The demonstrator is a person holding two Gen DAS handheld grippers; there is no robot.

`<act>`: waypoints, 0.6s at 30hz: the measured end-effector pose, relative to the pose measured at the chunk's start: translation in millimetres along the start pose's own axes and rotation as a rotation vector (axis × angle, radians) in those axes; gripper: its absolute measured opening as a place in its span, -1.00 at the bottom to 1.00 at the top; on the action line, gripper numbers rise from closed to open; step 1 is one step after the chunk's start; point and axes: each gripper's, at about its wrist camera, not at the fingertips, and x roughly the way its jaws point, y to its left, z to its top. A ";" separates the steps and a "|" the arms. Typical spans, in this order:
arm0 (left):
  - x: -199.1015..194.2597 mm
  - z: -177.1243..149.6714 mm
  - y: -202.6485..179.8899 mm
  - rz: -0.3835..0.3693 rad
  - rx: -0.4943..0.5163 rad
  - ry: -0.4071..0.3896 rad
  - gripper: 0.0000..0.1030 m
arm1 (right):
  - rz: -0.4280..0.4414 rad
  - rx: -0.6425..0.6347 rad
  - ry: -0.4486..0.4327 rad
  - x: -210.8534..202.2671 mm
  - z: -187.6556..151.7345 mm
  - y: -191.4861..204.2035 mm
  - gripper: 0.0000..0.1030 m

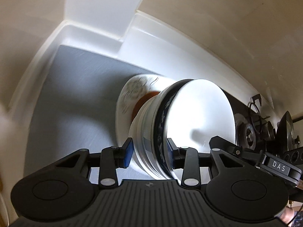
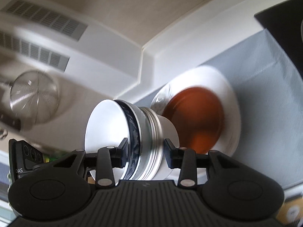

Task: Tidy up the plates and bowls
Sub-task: 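Lower the nested bowls onto the brown plate with both grippers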

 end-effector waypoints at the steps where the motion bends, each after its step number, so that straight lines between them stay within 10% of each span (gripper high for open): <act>1: 4.8 3.8 -1.1 -0.004 0.001 0.000 -0.24 | -0.004 0.002 -0.003 1.6 5.6 -2.0 -0.16; 18: 67.9 22.1 0.6 -0.014 -0.005 0.042 -0.23 | -0.034 0.038 -0.038 32.3 22.8 -46.3 -0.15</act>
